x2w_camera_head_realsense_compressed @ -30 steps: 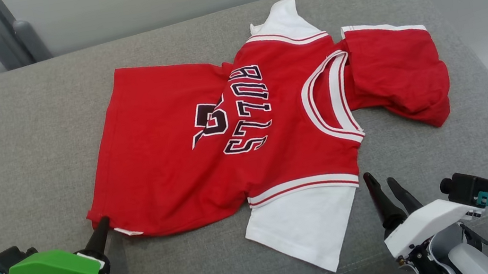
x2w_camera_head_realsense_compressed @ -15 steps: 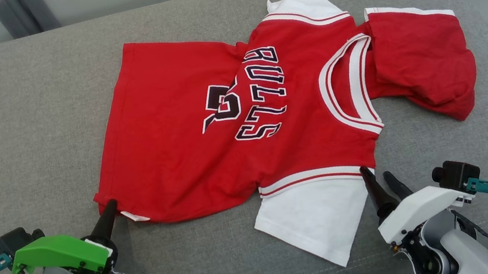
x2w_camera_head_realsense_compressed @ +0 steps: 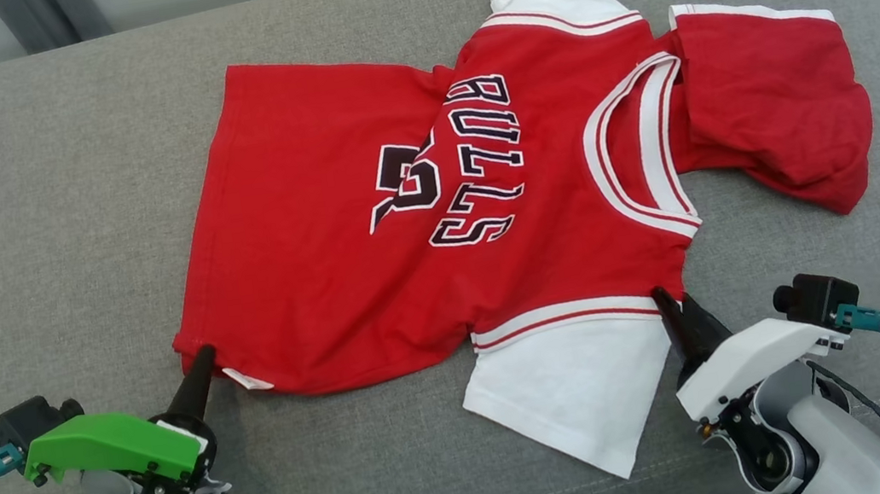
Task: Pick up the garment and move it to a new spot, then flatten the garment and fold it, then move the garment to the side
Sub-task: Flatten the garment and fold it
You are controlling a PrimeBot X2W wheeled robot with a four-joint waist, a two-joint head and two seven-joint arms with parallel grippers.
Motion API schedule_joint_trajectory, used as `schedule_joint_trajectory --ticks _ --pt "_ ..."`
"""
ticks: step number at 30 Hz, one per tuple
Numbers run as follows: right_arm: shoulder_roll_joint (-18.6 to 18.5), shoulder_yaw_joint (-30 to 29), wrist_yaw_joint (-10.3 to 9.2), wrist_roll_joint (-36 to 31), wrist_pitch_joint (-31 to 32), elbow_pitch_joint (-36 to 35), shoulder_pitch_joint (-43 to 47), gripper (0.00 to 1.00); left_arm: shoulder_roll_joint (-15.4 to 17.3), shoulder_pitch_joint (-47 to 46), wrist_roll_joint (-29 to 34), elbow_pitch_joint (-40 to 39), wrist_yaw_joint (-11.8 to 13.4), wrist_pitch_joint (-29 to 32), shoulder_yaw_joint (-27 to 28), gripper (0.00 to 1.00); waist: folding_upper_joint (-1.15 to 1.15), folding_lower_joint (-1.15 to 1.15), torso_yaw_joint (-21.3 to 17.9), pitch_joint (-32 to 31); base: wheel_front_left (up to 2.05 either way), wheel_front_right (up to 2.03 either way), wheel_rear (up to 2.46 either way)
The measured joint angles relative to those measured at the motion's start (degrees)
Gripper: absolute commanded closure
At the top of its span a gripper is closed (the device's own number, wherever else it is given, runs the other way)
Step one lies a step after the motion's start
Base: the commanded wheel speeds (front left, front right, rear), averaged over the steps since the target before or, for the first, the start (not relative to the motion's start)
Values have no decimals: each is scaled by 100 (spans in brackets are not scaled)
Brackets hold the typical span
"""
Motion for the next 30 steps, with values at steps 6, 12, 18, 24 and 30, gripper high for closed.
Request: schedule_joint_trajectory --ticks 6,12,18,24,30 --pt "62 134 211 54 1 156 -125 100 -8 -2 1 2 -1 -54 -32 100 0 0 14 -20 0 0 0" --pt "135 88 499 335 -69 20 -138 100 -16 -1 0 62 -1 -230 87 100 0 0 18 -195 0 0 0" --pt "144 0 715 597 -222 -717 -622 100 -26 -1 -38 2 -5 -566 444 100 0 0 1 -495 0 0 0" --pt "136 5 756 613 -234 -1481 -1139 100 8 -7 -41 -221 -8 -817 657 100 0 0 -28 -907 0 0 0" --pt "130 -63 800 936 -96 -2323 -1226 100 43 -23 -37 -715 57 -889 743 100 0 0 -34 -1329 0 0 0"
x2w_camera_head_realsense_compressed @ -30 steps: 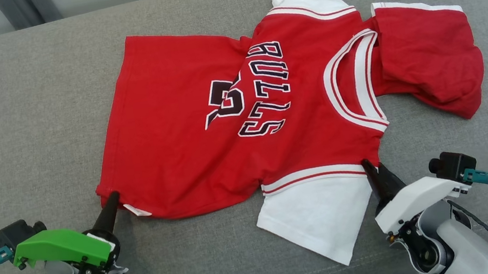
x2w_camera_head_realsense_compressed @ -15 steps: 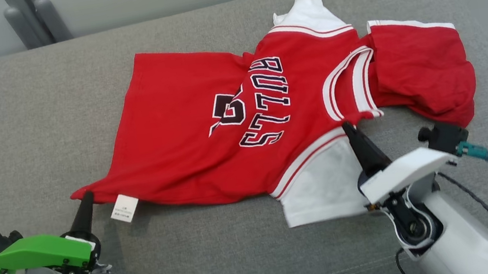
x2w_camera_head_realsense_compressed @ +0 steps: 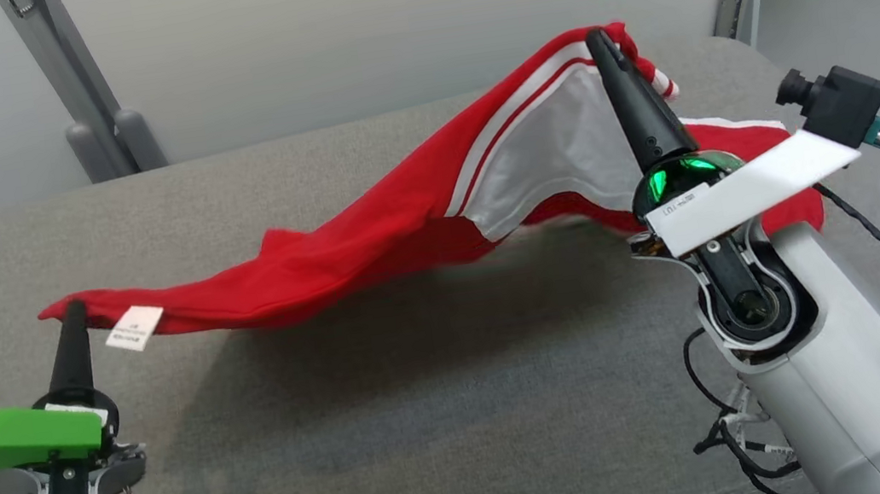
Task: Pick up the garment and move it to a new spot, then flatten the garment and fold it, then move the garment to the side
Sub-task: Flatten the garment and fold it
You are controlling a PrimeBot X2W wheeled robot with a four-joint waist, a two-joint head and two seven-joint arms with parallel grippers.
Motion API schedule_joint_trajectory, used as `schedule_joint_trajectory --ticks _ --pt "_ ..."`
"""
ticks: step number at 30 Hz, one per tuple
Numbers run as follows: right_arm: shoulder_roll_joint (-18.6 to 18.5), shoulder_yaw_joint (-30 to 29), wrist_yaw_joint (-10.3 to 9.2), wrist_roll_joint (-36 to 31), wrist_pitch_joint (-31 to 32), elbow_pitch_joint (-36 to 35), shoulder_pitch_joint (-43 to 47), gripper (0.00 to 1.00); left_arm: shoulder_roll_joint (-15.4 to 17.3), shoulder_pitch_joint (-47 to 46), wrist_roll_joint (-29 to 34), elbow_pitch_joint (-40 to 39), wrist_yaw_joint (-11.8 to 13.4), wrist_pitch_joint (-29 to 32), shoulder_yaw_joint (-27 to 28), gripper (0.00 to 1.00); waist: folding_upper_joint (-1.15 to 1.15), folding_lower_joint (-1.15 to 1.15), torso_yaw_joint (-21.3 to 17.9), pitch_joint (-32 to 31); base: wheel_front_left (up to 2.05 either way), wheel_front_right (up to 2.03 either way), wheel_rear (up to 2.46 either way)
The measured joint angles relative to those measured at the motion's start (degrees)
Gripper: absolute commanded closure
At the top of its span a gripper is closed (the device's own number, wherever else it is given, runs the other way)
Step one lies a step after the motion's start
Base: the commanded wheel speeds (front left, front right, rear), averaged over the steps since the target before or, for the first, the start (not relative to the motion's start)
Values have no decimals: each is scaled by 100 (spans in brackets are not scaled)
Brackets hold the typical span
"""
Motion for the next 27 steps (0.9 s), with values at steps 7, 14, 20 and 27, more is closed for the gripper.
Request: schedule_joint_trajectory --ticks 7,14,20,27 --pt "-57 -108 -5 310 213 -965 184 100 131 36 65 -878 221 -38 60 100 0 0 19 -350 0 0 0" --pt "-127 -210 -330 638 433 -1881 773 100 264 316 100 -1994 648 -45 392 100 0 0 47 -485 0 0 0" --pt "-271 -413 -827 760 628 -2369 1151 100 354 387 141 -2710 1038 261 302 100 0 0 117 -412 0 0 0" --pt "-376 -325 -1278 962 1282 -2357 895 100 636 185 421 -2802 1167 797 -104 100 0 0 229 -30 0 0 0"
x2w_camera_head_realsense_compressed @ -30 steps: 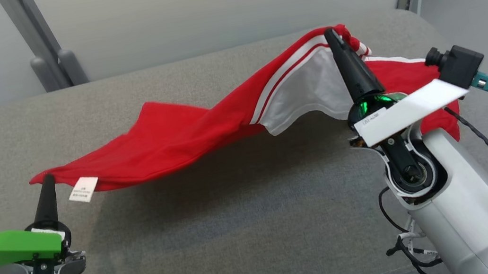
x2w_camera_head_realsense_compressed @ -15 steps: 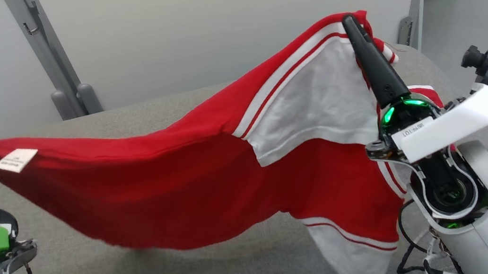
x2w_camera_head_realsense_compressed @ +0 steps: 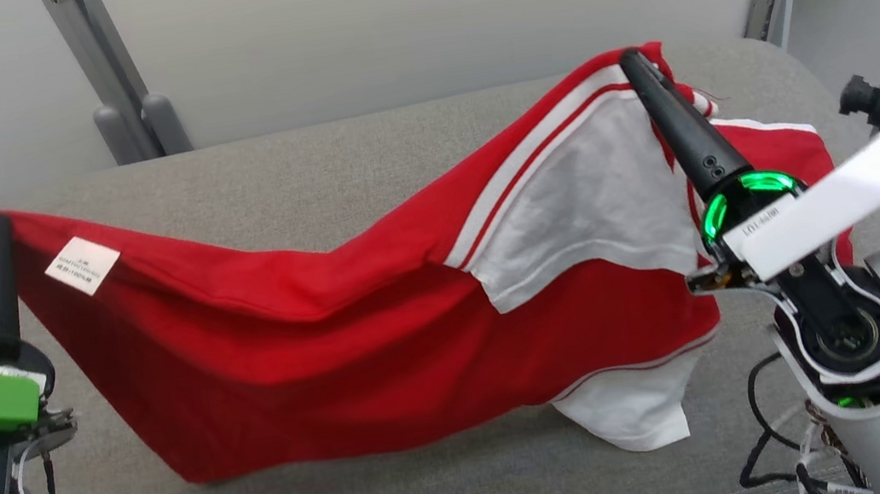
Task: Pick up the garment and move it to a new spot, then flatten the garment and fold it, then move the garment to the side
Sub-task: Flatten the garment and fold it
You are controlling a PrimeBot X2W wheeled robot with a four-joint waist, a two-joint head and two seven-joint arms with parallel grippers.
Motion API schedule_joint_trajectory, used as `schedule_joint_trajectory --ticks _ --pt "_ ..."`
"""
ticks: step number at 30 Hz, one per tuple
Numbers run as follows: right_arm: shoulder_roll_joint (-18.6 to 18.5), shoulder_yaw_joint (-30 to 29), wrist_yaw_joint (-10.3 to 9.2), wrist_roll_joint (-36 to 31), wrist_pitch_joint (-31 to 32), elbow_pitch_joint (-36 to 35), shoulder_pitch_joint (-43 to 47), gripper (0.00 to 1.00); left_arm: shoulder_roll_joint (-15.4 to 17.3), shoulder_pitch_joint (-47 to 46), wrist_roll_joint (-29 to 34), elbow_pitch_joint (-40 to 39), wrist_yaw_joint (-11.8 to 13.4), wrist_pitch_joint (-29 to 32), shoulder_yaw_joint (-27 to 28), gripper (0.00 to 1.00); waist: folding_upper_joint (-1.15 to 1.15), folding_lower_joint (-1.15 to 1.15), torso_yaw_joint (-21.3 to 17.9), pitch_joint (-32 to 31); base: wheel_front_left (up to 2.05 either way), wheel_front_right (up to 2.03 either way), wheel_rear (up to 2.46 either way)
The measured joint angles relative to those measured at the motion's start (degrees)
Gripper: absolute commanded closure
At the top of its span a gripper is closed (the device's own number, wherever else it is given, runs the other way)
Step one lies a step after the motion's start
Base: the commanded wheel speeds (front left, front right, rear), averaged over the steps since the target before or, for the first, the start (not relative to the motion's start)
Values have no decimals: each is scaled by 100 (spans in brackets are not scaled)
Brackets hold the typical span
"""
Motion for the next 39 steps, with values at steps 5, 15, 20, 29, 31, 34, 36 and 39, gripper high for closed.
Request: schedule_joint_trajectory --ticks 5,15,20,29,31,34,36,39 --pt "-240 -149 -127 -146 432 799 -926 100 43 -868 67 489 49 423 -442 100 0 0 67 351 0 0 0" --pt "-115 -1181 -137 -803 593 2937 -3199 100 -213 -3295 705 1974 71 642 -779 100 0 0 279 1119 0 0 0" --pt "97 -1405 -137 -1177 394 3248 -4409 100 -542 -4658 857 2245 71 137 -455 100 0 0 391 1518 0 0 0" --pt "279 -720 -133 -1151 480 2887 -5743 100 -376 -5627 1084 2219 2 -416 -308 100 0 0 443 2183 0 0 0" --pt "301 -630 -133 -1000 571 2869 -5523 100 -323 -5439 1091 2261 -151 -405 -477 100 0 1 428 2348 0 0 0" --pt "288 -566 -21 -817 597 2869 -4781 100 -347 -4696 1089 2437 -468 -424 -654 100 0 1 406 2587 0 0 0" --pt "292 -584 73 -549 594 2920 -4096 100 -419 -3999 994 2608 -580 -492 -598 100 0 2 389 2715 0 0 0" --pt "330 -643 135 -264 558 2930 -3177 100 -397 -3105 973 2819 -706 -632 -488 100 0 2 343 2818 0 0 0"
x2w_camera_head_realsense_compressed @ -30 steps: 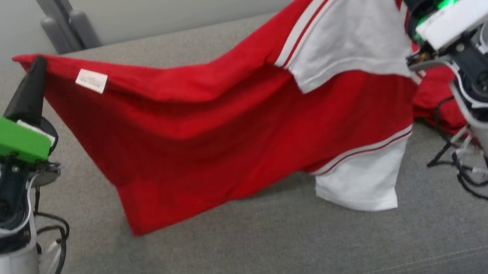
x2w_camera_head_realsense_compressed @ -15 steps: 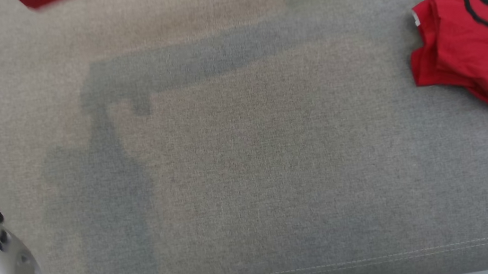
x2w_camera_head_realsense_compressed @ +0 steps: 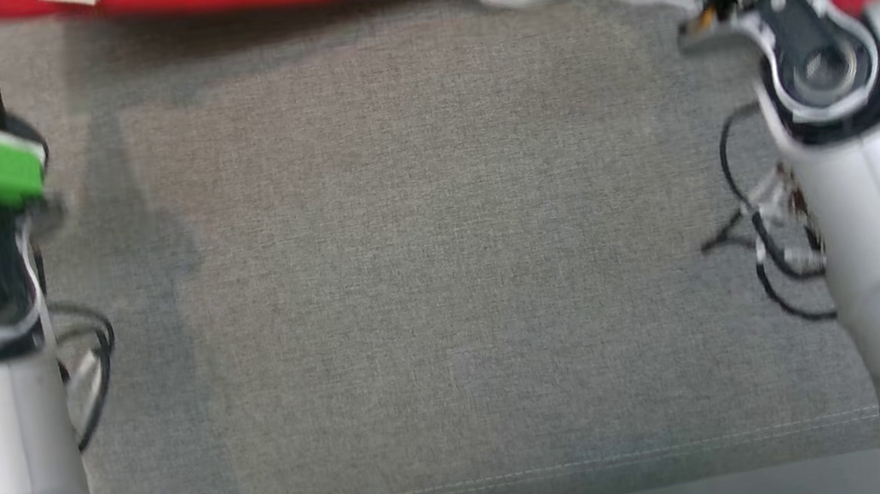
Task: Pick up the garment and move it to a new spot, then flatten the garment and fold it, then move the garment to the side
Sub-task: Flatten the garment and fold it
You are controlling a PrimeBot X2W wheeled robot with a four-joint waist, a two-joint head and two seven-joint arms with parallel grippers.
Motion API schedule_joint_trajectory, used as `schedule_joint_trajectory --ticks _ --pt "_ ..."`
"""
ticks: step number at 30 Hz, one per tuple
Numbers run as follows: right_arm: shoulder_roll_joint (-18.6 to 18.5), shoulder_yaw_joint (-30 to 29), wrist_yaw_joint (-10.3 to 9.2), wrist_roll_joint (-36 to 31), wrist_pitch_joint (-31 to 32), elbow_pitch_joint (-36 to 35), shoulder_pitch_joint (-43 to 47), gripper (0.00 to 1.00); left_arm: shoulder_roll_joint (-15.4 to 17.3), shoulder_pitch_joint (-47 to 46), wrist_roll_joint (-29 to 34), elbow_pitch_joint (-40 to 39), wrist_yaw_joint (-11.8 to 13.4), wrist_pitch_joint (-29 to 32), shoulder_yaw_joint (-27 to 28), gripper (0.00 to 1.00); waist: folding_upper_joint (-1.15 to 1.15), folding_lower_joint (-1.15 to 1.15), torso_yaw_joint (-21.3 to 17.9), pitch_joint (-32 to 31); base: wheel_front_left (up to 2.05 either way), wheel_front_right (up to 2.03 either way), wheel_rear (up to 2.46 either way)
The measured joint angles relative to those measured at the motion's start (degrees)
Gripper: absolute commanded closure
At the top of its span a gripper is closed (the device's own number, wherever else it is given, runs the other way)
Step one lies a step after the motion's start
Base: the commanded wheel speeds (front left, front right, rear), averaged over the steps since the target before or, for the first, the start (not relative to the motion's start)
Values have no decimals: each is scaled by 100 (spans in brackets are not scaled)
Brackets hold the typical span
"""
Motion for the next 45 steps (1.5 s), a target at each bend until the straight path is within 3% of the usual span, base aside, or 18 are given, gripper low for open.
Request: schedule_joint_trajectory --ticks 8,14,23,31,36,45 --pt "16 -79 336 348 -244 49 1647 100 -115 1160 -285 386 -275 -499 402 100 0 -1 -52 -275 0 0 0" --pt "53 -60 438 544 -343 -26 2264 100 -178 1619 -449 514 -344 -550 453 100 0 -2 -46 -703 0 0 0" --pt "77 102 436 786 -341 -517 3204 100 -179 2331 -524 616 -390 -568 516 100 0 -2 -76 -1404 0 0 0" --pt "97 18 202 989 -350 -786 4029 100 -192 2960 -548 546 -331 -546 513 100 0 -2 -150 -2048 0 0 0" --pt "68 5 -75 932 -393 -775 4743 100 -199 3460 -481 513 -132 -381 391 100 0 -2 -178 -2432 0 0 0" --pt "44 14 -131 858 -452 -940 5276 100 -201 4014 -460 248 46 -278 328 100 0 -2 -247 -2714 0 0 0"
